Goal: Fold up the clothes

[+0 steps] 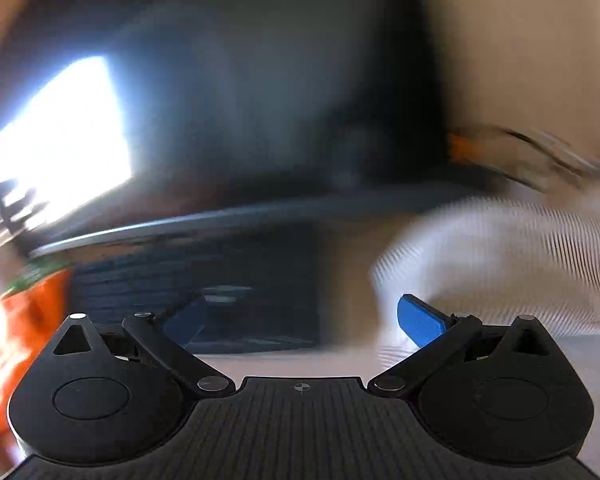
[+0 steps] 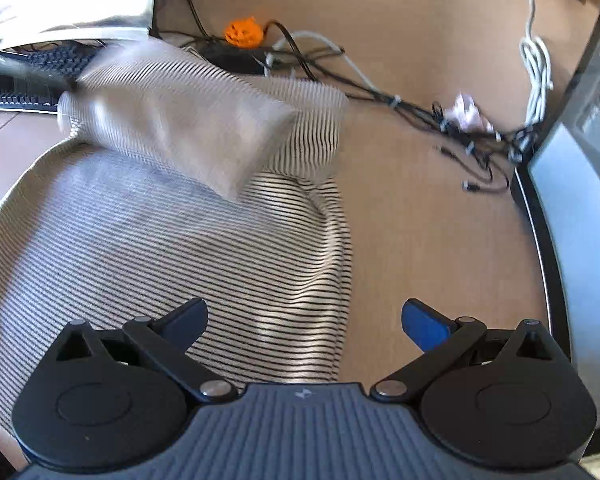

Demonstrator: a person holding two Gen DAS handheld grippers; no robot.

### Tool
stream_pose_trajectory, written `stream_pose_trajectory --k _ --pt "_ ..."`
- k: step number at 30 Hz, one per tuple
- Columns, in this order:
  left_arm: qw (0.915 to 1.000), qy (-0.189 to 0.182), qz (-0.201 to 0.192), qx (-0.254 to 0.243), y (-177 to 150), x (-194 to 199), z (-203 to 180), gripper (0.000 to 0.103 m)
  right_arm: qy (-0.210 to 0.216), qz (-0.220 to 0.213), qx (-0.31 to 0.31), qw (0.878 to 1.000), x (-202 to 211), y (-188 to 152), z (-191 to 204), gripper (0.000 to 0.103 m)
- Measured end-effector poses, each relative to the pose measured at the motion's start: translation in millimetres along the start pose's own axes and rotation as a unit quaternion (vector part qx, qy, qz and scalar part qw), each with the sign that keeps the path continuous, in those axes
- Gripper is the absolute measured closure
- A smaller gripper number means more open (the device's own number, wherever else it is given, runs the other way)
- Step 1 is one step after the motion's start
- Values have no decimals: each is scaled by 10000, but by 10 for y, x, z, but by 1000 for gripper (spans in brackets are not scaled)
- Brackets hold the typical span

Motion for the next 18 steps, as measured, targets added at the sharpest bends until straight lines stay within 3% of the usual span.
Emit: stream_pose_trajectory --k 2,4,5,7,10,12,16,18 --pt "9992 -143 187 309 1 -35 250 0 -22 -87 94 9999 -25 60 38 0" --pt "9962 -696 276 454 -22 39 286 0 -103 -147 213 9996 -92 166 103 0" --pt "9943 -958 273 381 -40 96 233 0 -148 -175 293 9993 -161 238 127 0" --pt "9904 -1337 160 -314 -101 244 -82 0 -147 -135 468 9987 -237 315 245 0" --pt "9833 -953 -330 -1515 -214 342 -633 0 -196 -30 844 9962 -291 326 451 0" --pt "9788 -603 -541 -1883 -242 275 -836 0 -264 -55 1011 9945 -310 289 508 0" --pt "9839 -321 -604 -1653 -167 5 -937 0 -213 -26 938 9954 -227 221 414 0" --pt "9938 34 -571 -957 -20 -94 -655 0 -185 -7 898 9958 -185 187 365 0"
Point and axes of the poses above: each gripper's, at about its wrist camera, not at the fingertips, and x roughly against the way its jaws point, z to its left, y to its top, the point moved 4 cm from there along -x, roughly the way its jaws point, and after that the axes turned 3 degrees about y, right-handed, at the moved point
